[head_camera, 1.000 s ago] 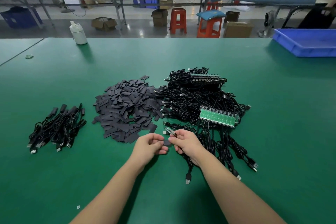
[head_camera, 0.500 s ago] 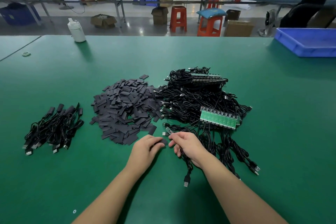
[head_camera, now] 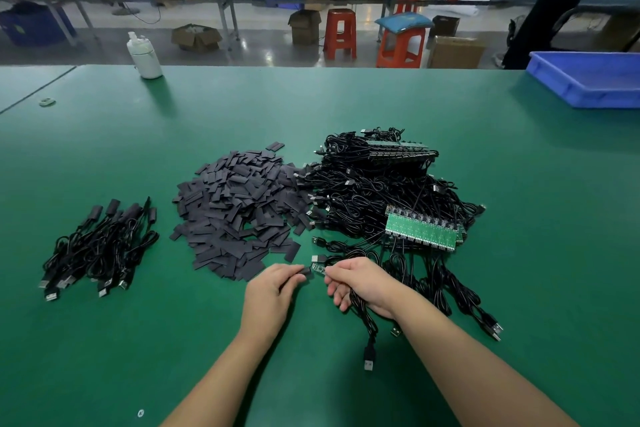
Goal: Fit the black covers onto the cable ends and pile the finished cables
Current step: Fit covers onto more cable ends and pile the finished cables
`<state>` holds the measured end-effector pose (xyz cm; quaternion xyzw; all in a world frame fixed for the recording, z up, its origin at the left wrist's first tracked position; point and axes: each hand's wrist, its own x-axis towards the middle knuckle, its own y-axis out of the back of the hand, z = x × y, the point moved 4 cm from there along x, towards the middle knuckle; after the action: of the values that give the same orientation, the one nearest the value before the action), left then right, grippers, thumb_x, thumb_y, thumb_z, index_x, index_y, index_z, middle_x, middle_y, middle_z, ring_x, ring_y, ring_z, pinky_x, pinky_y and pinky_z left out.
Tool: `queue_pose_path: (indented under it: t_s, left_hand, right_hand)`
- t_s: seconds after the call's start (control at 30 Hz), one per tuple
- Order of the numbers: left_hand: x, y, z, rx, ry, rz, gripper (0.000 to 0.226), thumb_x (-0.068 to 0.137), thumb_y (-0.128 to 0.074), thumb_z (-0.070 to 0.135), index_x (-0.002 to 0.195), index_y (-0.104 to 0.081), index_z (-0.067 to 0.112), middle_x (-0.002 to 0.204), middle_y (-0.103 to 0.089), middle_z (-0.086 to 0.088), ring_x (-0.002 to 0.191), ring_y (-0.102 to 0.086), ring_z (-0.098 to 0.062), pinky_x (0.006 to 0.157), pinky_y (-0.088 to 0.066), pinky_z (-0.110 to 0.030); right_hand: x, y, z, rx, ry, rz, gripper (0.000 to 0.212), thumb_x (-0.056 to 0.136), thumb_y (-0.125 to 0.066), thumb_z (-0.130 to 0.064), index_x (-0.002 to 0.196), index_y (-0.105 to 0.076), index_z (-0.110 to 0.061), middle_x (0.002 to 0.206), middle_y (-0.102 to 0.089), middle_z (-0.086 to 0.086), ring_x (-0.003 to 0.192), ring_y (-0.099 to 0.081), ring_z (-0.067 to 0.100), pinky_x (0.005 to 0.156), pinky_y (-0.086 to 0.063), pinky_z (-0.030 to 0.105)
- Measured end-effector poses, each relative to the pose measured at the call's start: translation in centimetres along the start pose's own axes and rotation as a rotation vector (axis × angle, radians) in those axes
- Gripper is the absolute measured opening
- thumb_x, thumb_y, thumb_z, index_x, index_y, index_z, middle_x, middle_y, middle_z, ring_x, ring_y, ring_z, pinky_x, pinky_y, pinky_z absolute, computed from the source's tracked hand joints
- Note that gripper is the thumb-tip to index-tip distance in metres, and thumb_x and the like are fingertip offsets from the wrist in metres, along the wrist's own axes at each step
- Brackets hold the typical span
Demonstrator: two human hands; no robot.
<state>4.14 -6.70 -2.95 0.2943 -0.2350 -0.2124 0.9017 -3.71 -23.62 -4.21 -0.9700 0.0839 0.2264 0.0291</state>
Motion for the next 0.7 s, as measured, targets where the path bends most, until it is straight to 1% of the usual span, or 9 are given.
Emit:
queue_pose_path:
  t_s: [0.13, 0.3, 0.37, 0.47, 0.53, 0.6, 0.63, 0.7]
  left_hand:
    - [0.0, 0.0, 0.1, 0.026, -0.011, 0.015, 0.014, 0.086, -0.075, 0.014, 0.099, -0.078, 0.016, 0.091, -0.072, 0.013, 0.081, -0.062, -0.001, 0.078, -0.038, 0.0]
    - [-0.1, 0.0, -0.1, 0.014, -0.028, 0.011, 0.015, 0.085, -0.075, 0.014, 0.1, -0.078, 0.018, 0.091, -0.069, 0.019, 0.087, -0.059, 0.006, 0.079, -0.037, 0.001]
    - [-0.1, 0.0, -0.3, 0.012, -0.029, 0.012, 0.015, 0.085, -0.076, 0.014, 0.099, -0.078, 0.019, 0.09, -0.068, 0.021, 0.086, -0.058, 0.009, 0.078, -0.038, 0.0]
    - [-0.1, -0.1, -0.6, -0.004, -0.009, 0.003, 0.015, 0.085, -0.076, 0.016, 0.098, -0.079, 0.02, 0.09, -0.07, 0.019, 0.086, -0.061, 0.004, 0.079, -0.043, -0.006]
    - [0.1, 0.0, -0.8, -0.023, 0.017, -0.016, 0.015, 0.084, -0.076, 0.017, 0.098, -0.079, 0.019, 0.09, -0.071, 0.017, 0.087, -0.061, 0.003, 0.08, -0.043, -0.005]
    - [0.5, 0.2, -0.9, -0.058, 0.044, -0.068, 0.015, 0.084, -0.077, 0.017, 0.098, -0.079, 0.02, 0.087, -0.071, 0.018, 0.08, -0.063, 0.003, 0.077, -0.044, -0.006]
    - [0.7, 0.4, -1.0, -0.087, 0.064, -0.114, 0.015, 0.084, -0.077, 0.015, 0.098, -0.079, 0.02, 0.083, -0.071, 0.018, 0.072, -0.064, 0.002, 0.073, -0.046, -0.008]
    - [1.3, 0.9, -1.3, -0.136, 0.121, -0.233, 0.014, 0.086, -0.075, 0.013, 0.096, -0.079, 0.022, 0.074, -0.07, 0.01, 0.056, -0.062, -0.005, 0.062, -0.051, -0.017]
  right_hand:
    - [-0.2, 0.0, 0.0, -0.002, -0.002, -0.022, 0.025, 0.103, -0.055, -0.02, 0.089, -0.064, -0.002, 0.07, -0.065, 0.008, 0.055, -0.061, 0.016, 0.05, -0.052, 0.026]
    - [-0.2, -0.1, 0.0, -0.041, -0.009, -0.028, 0.024, 0.102, -0.057, -0.02, 0.089, -0.065, -0.001, 0.068, -0.065, 0.008, 0.054, -0.061, 0.016, 0.05, -0.052, 0.025]
    - [-0.2, -0.1, 0.1, -0.051, -0.012, -0.032, 0.024, 0.102, -0.057, -0.02, 0.087, -0.065, -0.002, 0.067, -0.066, 0.007, 0.054, -0.061, 0.017, 0.051, -0.052, 0.025]
    - [-0.2, -0.2, 0.2, -0.084, -0.018, -0.046, 0.025, 0.102, -0.057, -0.021, 0.086, -0.065, -0.004, 0.066, -0.065, 0.007, 0.054, -0.061, 0.017, 0.052, -0.053, 0.026]
    - [-0.2, -0.2, 0.3, -0.098, -0.027, -0.052, 0.025, 0.102, -0.057, -0.021, 0.086, -0.065, -0.003, 0.066, -0.065, 0.007, 0.054, -0.061, 0.017, 0.052, -0.052, 0.025]
    - [-0.1, -0.2, 0.3, -0.112, -0.032, -0.053, 0.025, 0.102, -0.057, -0.021, 0.087, -0.065, -0.003, 0.066, -0.065, 0.006, 0.053, -0.061, 0.015, 0.051, -0.052, 0.024]
    - [-0.1, -0.3, 0.3, -0.124, -0.032, -0.054, 0.025, 0.102, -0.056, -0.02, 0.087, -0.065, -0.003, 0.065, -0.065, 0.005, 0.053, -0.061, 0.015, 0.051, -0.052, 0.023]
    - [-0.1, -0.5, 0.4, -0.15, -0.036, -0.065, 0.024, 0.102, -0.056, -0.02, 0.087, -0.065, -0.003, 0.064, -0.065, 0.004, 0.052, -0.061, 0.014, 0.051, -0.052, 0.023]
